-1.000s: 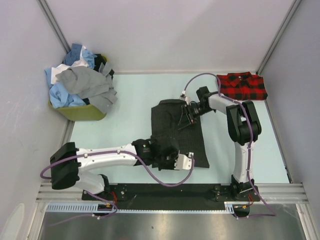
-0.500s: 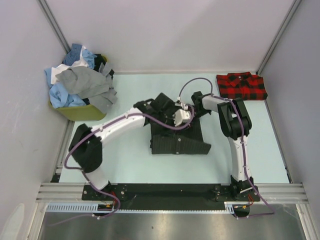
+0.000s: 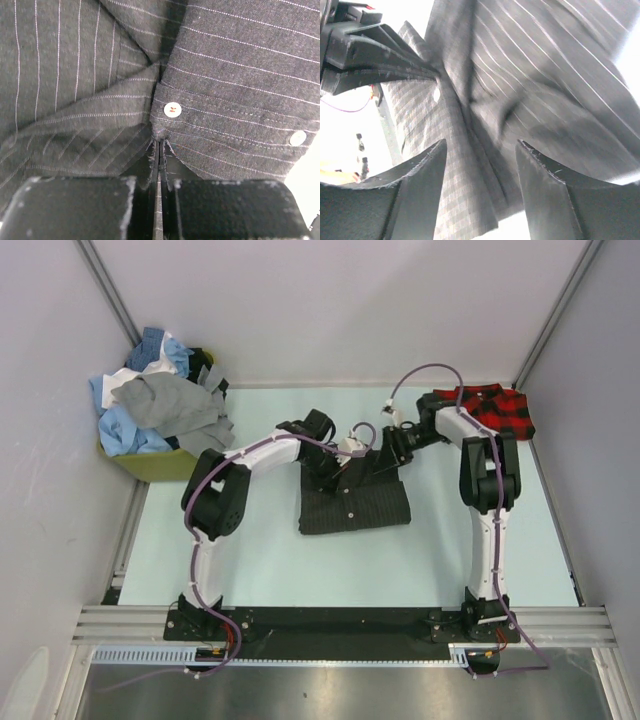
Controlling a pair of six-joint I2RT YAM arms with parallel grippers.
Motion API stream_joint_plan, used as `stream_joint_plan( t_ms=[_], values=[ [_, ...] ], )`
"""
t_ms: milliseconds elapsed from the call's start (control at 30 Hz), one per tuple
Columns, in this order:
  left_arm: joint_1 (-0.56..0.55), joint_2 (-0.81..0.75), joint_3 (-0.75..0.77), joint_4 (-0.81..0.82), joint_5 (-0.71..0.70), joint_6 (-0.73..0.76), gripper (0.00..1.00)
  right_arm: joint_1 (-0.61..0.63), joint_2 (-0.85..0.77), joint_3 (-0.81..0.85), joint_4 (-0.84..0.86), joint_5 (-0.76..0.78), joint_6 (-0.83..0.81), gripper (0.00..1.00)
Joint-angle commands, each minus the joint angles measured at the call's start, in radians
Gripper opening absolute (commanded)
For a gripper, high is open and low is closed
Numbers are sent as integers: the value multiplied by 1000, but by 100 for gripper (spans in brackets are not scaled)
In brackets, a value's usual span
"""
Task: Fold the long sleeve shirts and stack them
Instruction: Fold the shirt
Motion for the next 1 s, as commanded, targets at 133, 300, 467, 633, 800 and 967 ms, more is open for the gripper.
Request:
stream_joint_plan(
  t_ms=[133, 300, 467, 633, 800, 967],
  values=[
    [21, 15, 60, 14, 77, 27, 2, -97, -86, -18, -206, -39, -131, 81],
    [20, 9, 59, 14, 84, 33, 2, -100, -94, -84, -175, -35, -136, 91],
    [20, -3, 44, 17, 61, 46, 2, -92, -100, -101, -233, -46, -180, 83],
    [31, -12, 36, 32, 51, 34, 1, -92, -124, -127, -258, -51, -206, 47],
    [61, -38, 34, 49, 88, -35, 2, -97, -117, -109, -259, -42, -205, 0],
    [119, -98, 27, 25, 157, -103, 30, -97, -115, -102, -235, -46, -187, 0]
  ],
)
